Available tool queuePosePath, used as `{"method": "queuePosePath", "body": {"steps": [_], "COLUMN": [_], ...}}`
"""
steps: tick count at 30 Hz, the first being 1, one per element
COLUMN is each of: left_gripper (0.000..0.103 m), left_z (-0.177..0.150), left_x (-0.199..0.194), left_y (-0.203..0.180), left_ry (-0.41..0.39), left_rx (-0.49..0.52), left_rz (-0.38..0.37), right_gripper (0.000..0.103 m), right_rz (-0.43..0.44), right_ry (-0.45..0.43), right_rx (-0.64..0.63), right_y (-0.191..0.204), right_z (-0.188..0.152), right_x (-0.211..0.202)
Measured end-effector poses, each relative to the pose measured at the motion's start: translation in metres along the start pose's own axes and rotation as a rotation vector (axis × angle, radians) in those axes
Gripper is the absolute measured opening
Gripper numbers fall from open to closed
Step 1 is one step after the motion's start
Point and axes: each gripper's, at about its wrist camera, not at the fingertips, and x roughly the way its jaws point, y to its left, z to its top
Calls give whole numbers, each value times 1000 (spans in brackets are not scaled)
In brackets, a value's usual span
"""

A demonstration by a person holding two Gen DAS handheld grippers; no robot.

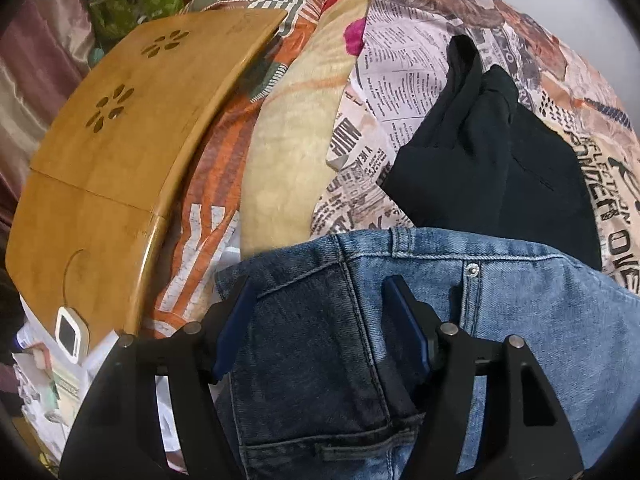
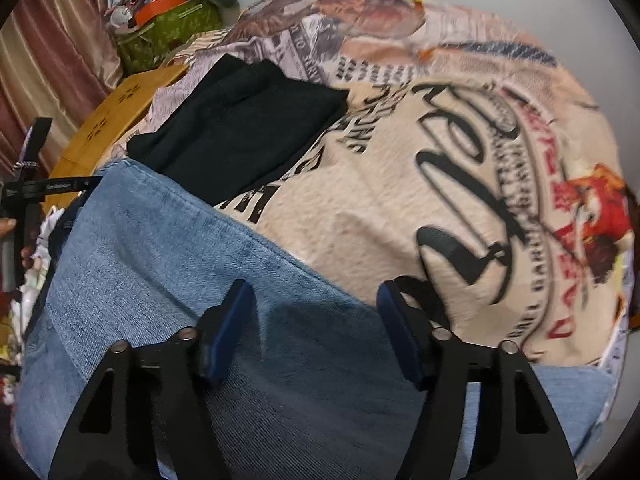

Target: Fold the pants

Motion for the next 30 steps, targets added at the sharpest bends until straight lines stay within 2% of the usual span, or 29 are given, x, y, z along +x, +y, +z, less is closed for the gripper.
{"method": "queuePosePath", "body": {"steps": [3,5,6,8,10,14,15,19,24,27,30], "left_gripper": [60,45,40,29,25,9,8,7,8,8,7], "left_z": [-3,-4,-7,-13,-21,-23,-21,-13,4,9,3], "left_x": [-1,-5,-8,-15,-20,-33,-39,-71,-134,-159,-164], "left_y": [-9,-13,-14,-19,-26,-32,-34,-40,-51,-56,-55], "left_ry": [-16,-22,-23,-33,-44,-63,-74,-151,-312,-366,-371], "left_rx": [29,32,28,57,99,134,143,158,185,193,201], "left_rz": [33,46,40,57,84,113,121,124,125,116,116], "right_gripper": [47,34,31,20,12,9,9,8,8,7,7], "right_rz": [26,26,13,-16,-33,-47,-50,-80,-120,-129,-136], "right_ry": [-8,-15,-17,-20,-26,-72,-87,-175,-303,-344,-358], "right_rx": [7,-1,-10,-30,-41,-48,-49,-45,2,10,-3], "right_y": [0,5,9,14,16,17,18,17,5,6,14], "right_z": [-3,-6,-7,-8,-10,-12,-13,-3,17,17,7], "right_x": [-1,-2,-3,-3,-4,-15,-20,-48,-97,-117,-130]}}
